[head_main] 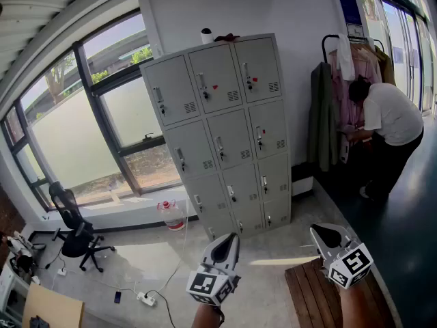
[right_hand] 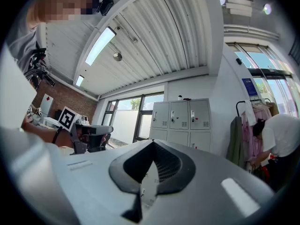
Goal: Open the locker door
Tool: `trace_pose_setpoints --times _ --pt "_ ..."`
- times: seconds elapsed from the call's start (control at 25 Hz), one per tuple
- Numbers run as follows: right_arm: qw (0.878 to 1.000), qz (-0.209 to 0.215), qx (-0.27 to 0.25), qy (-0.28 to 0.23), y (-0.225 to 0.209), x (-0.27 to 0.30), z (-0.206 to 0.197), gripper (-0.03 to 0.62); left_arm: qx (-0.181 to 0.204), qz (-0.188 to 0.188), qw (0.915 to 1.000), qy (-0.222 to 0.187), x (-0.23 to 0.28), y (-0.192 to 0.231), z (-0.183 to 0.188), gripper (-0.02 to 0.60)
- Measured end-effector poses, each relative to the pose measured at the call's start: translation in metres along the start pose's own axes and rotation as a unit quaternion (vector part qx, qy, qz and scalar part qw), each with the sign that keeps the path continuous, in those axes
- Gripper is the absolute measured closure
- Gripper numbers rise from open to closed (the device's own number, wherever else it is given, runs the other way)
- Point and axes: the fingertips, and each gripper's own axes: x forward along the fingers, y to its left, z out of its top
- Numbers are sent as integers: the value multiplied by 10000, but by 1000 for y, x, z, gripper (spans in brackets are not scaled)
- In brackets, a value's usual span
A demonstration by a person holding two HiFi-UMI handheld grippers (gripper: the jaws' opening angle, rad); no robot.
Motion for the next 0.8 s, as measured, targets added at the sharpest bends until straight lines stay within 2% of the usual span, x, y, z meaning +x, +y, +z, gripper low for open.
trace_pose_setpoints --times 0.6,0.8 --pt "10000 -80 -18 23 1 6 -2 603 -25 -38 10000 41 2 7 -5 575" --pt "10000 11 0 -34 7 9 -3 600 -37 -28 10000 49 0 11 -7 575"
